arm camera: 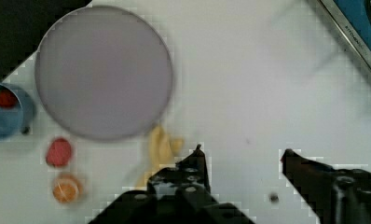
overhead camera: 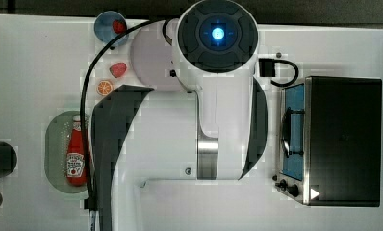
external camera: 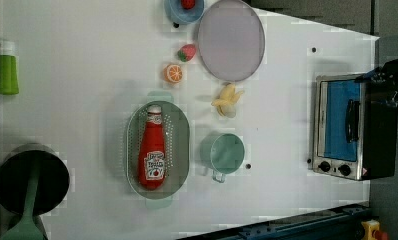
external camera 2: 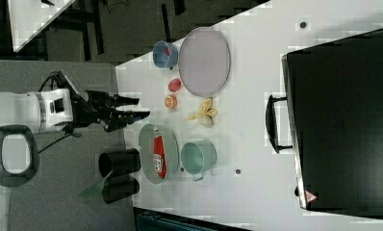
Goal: Pick ketchup from strainer and place it on the table
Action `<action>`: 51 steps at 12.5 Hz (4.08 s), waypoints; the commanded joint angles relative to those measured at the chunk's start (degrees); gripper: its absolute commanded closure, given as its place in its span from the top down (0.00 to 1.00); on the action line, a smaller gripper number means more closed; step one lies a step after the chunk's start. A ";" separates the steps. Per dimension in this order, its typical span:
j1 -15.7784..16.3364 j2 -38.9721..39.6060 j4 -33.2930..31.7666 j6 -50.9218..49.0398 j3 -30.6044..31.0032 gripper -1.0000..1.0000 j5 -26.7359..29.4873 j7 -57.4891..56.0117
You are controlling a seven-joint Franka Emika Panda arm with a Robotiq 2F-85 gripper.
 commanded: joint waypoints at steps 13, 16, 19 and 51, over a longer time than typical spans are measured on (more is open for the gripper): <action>-4.44 -5.53 -8.35 -0.21 32.74 1.00 2.51 2.01; -4.31 -1.52 -9.72 4.60 40.13 1.00 2.46 2.13; -4.17 2.47 -13.60 13.83 44.86 1.00 2.18 3.22; -3.81 22.84 -18.50 36.50 48.94 0.60 -20.06 25.58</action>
